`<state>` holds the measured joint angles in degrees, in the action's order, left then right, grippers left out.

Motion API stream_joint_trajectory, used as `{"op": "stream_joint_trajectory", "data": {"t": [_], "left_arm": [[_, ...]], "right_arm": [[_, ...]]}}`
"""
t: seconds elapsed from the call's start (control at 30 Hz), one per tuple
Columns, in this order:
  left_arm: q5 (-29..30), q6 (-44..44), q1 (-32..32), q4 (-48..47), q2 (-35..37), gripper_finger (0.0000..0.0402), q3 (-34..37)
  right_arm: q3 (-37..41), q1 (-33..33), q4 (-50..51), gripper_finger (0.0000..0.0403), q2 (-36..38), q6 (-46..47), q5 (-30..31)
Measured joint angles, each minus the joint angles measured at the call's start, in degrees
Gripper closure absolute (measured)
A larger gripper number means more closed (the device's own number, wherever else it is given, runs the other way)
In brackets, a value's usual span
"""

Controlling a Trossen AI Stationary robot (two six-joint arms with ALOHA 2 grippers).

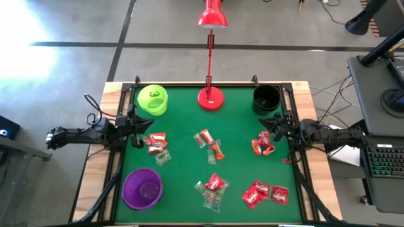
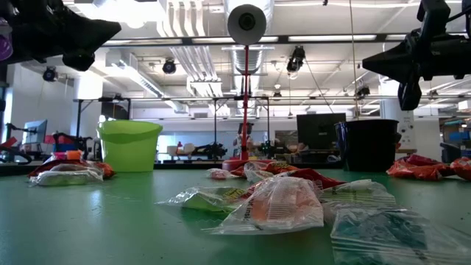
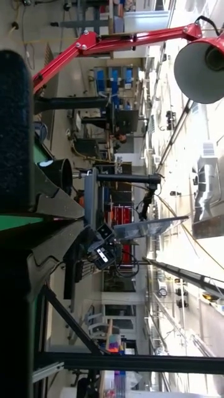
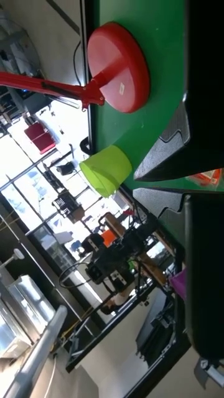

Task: Sort candy
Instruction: Put the transparent candy into the green bucket

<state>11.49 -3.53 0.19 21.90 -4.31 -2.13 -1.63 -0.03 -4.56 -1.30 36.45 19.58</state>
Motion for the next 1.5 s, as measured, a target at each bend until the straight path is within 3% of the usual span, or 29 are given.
{"op": "stream_joint_trajectory", "data": {"t": [1.07,1.4,1.5], "left_arm": [[0.0,-0.4,0.0,6.4,-0.1,0.0402,0.0],[-0.4,6.5,0.0,6.5,-1.4,0.0402,0.0],[2.3,4.7,0.0,6.5,-2.1,0.0402,0.0]], "right_arm": [[0.0,0.0,0.0,0.0381,0.0,-0.5,0.0],[0.0,0.0,-0.2,0.0381,0.0,2.1,0.0],[0.0,0.0,-0.2,0.0381,0.0,2.7,0.0]]}}
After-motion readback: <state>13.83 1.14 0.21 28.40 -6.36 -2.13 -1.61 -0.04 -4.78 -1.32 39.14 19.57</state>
